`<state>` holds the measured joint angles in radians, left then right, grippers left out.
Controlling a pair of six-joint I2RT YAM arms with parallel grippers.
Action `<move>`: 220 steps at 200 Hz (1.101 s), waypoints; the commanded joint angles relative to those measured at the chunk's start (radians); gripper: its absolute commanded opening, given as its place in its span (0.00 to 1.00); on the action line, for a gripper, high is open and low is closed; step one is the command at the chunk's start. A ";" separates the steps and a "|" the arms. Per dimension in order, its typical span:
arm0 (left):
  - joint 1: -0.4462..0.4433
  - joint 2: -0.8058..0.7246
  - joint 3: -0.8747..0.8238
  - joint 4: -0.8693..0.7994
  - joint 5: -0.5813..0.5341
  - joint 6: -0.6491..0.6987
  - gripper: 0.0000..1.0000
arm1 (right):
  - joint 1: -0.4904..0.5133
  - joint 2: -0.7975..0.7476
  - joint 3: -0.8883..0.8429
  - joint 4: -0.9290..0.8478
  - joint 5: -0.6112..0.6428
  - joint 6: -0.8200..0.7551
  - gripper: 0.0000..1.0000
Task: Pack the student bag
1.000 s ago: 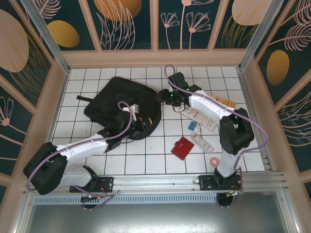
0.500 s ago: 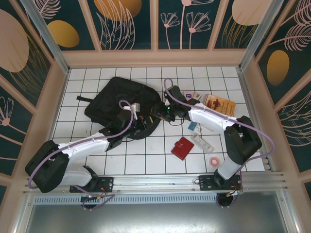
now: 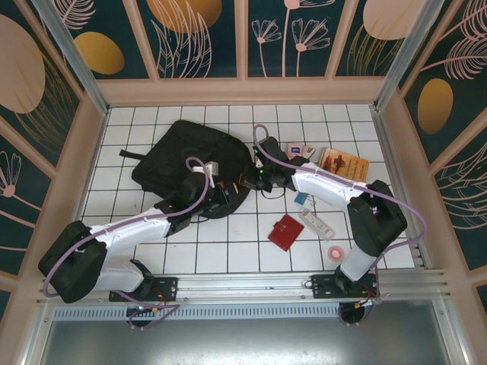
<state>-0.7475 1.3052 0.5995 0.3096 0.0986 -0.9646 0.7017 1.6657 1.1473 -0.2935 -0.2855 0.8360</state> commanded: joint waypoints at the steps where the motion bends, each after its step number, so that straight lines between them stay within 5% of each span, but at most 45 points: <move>1: 0.008 -0.053 -0.005 -0.020 -0.027 0.036 0.00 | -0.017 -0.004 0.027 -0.056 0.060 -0.043 0.00; 111: 0.040 -0.194 -0.084 -0.111 -0.043 0.043 0.00 | -0.039 -0.008 0.074 -0.122 0.103 -0.128 0.00; 132: 0.039 -0.184 -0.096 -0.084 -0.024 0.031 0.00 | -0.015 0.000 0.092 -0.123 0.077 -0.103 0.41; 150: 0.040 -0.170 -0.102 -0.061 -0.010 0.020 0.00 | 0.013 0.003 0.096 -0.102 0.043 -0.054 0.58; 220: 0.039 -0.163 -0.100 -0.035 0.002 0.010 0.00 | 0.058 0.064 0.074 -0.038 0.005 0.078 0.55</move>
<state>-0.7132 1.1389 0.5011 0.2329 0.0902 -0.9474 0.7399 1.6859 1.2114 -0.3653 -0.2531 0.8593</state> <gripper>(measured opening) 0.062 0.557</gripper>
